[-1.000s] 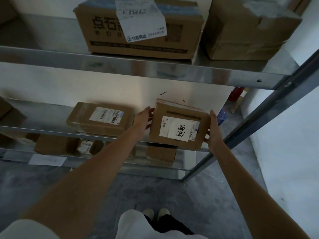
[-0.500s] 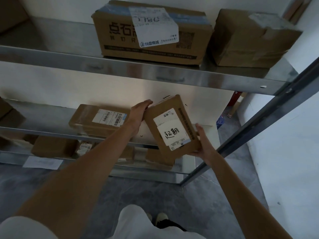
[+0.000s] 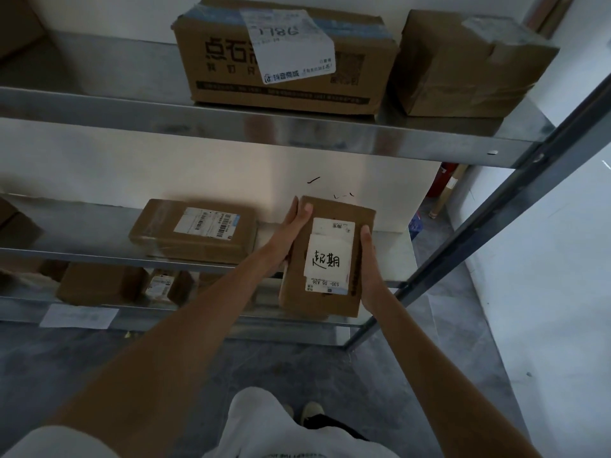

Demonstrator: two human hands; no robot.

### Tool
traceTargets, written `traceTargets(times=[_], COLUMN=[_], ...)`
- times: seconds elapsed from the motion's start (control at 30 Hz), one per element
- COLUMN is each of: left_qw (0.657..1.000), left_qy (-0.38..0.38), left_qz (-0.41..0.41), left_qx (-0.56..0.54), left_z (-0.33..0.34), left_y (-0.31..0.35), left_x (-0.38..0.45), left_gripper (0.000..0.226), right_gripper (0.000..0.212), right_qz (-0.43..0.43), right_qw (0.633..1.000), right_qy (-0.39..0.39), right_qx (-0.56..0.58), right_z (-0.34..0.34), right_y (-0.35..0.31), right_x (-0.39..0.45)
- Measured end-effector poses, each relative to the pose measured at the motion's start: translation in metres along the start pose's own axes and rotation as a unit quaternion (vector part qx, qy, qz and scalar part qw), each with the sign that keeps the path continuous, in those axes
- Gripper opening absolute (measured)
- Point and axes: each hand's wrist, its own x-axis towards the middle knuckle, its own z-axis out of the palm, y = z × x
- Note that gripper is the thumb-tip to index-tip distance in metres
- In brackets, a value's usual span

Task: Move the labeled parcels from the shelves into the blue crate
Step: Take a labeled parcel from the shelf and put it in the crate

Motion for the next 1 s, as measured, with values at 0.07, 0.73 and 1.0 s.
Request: traceTargets(times=[0.07, 0.73, 1.0], left_qw=[0.999, 0.993, 0.946], left_qy=[0.032, -0.089, -0.242], left_qz=[0.037, -0.057, -0.138], left_qx=[-0.021, 0.046, 0.169], left_z=[0.0, -0.013, 0.065], left_y=[-0.016, -0.048, -0.1], left_x=[-0.005, -0.018, -0.01], left_gripper=[0.077, 0.048, 0.053], right_gripper=[0.093, 0.068, 0.069], right_qz=[0.011, 0.023, 0.071], right_qw=[1.0, 0.998, 0.955], right_qy=[0.005, -0.001, 0.171], right_qx=[0.007, 0.056, 0.23], right_z=[0.003, -0.036, -0.121], right_y=[0.008, 0.048, 0.122], right_x=[0.004, -0.036, -0.116])
